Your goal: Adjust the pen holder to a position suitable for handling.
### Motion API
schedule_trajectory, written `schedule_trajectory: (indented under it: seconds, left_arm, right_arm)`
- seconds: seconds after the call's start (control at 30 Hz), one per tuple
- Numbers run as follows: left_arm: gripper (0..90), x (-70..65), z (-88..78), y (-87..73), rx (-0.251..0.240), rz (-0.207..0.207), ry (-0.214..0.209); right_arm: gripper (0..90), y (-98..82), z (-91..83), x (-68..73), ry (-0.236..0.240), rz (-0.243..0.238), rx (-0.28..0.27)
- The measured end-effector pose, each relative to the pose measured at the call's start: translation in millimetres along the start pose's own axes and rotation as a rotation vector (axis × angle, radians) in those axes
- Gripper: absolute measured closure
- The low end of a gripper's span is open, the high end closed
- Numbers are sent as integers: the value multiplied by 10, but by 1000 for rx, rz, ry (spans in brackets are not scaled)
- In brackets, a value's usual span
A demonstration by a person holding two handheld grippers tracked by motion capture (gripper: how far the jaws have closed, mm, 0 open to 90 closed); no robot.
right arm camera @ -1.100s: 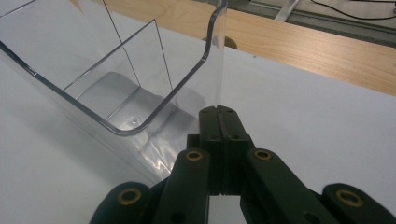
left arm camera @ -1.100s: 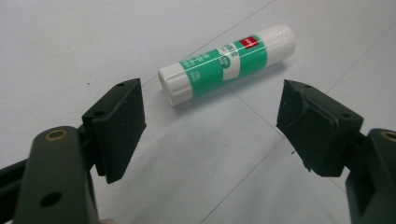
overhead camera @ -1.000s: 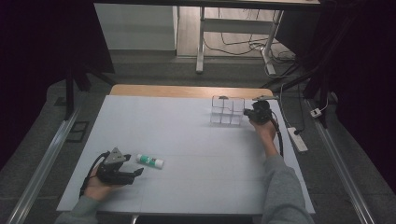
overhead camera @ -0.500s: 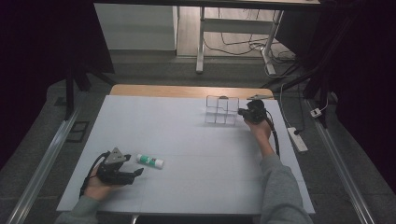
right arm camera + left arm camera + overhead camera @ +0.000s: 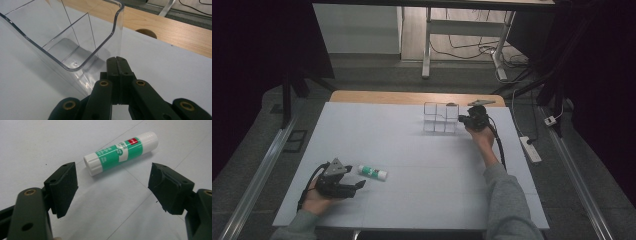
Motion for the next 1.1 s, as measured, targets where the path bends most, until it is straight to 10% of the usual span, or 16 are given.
schedule_trajectory:
  seconds: [1.1]
  left_arm:
    - [233, 0, 0, -3, 2, -1, -7]
  right_arm:
    - [886, 235, 234, 383, 45, -52, 0]
Point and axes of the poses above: each handheld gripper's, and its own axes: z roughly forward along the jaws, y roughly out of its top, x roughly to its left, the point moved 2 cm from there along z, roughly forward along the jaws, and after that the axes turned 7 degrees about -z, right-handed, at the moved point
